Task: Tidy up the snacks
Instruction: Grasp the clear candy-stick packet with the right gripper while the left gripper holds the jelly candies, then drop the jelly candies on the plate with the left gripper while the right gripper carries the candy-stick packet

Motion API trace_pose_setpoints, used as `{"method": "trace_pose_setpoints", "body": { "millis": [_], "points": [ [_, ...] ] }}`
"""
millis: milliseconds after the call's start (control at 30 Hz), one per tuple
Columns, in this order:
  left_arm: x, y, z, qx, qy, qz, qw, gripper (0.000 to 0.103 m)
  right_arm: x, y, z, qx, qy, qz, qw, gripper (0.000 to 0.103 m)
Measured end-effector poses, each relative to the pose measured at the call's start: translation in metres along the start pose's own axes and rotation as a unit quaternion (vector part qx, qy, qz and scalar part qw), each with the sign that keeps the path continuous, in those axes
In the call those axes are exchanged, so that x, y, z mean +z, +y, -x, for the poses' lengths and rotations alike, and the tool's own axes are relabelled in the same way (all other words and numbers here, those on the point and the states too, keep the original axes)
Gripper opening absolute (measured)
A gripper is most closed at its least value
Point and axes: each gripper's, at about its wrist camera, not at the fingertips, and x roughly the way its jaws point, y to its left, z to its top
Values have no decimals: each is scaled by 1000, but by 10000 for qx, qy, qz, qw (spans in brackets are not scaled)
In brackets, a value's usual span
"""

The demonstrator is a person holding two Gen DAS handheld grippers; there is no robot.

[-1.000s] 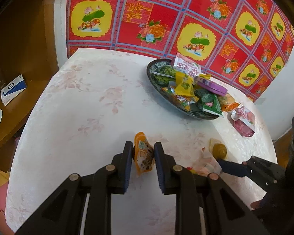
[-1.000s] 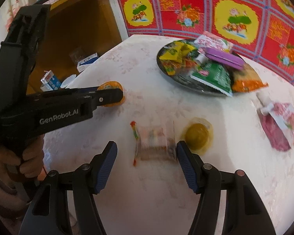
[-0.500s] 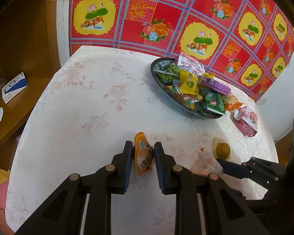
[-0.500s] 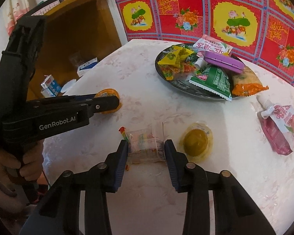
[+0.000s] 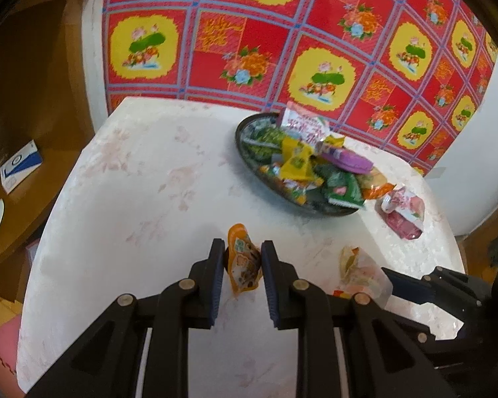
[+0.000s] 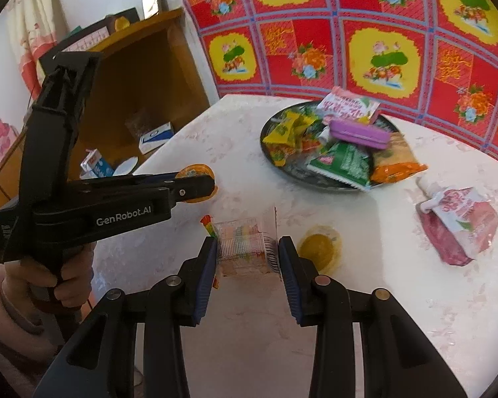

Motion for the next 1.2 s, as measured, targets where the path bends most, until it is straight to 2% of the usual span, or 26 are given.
{"method": "trace_pose_setpoints", "body": {
  "millis": [567,833,1200],
  "points": [
    [67,-41,-22,-328,-265,-558,9976,23,4,-23,22,-152,-262,-337,9990,39],
    [97,-54,-46,-455,-164,-686,9965,23,3,-30,23,-174,-284,-461,9984,39],
    [109,-62,-76,-493,129,-762,9958,23,0,-35,24,-199,-325,-620,9973,39]
  ]
}}
